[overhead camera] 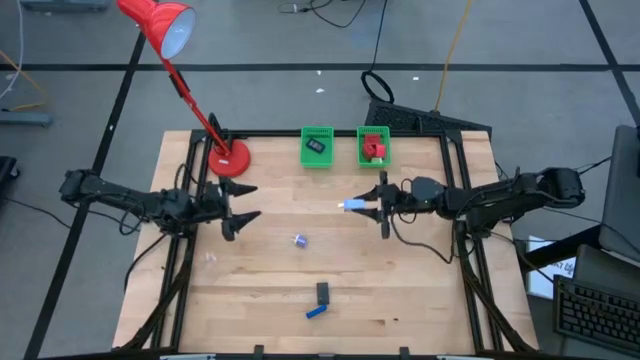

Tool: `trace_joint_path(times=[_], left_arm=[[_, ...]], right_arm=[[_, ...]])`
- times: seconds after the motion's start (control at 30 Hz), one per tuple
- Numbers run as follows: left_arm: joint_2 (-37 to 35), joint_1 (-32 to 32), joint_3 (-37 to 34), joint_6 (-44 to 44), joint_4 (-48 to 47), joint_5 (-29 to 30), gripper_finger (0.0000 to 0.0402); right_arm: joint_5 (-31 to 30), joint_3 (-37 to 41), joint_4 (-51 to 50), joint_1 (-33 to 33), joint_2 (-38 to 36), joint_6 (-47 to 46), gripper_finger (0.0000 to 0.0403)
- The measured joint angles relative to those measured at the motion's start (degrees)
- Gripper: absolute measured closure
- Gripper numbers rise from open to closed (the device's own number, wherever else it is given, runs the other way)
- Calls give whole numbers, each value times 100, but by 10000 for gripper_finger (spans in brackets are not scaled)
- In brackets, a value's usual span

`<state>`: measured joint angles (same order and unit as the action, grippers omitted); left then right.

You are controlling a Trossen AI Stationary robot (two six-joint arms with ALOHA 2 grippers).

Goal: Pick & Place Office items
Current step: Put the light blue adapter into the right green basket

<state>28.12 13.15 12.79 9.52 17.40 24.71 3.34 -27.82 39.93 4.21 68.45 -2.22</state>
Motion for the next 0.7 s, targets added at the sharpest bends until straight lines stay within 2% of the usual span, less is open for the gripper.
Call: trace_joint_path(times=[0.13,0.37,0.63,0.7], left_arm=[[-47,0,-136,32,-1,-4,21],[32,0,-161,-215,-32,-11,23],[37,0,-161,-188,-51,-13,34],[37,0,-161,-190,-51,-16,32]], right_arm=[[-81,338,513,409,-2,-378,280],[-956,748,865,970,0,-757,280],[-984,753,1083,1650,31,-804,280],[-1177,753,1153,1825,92,-804,280]])
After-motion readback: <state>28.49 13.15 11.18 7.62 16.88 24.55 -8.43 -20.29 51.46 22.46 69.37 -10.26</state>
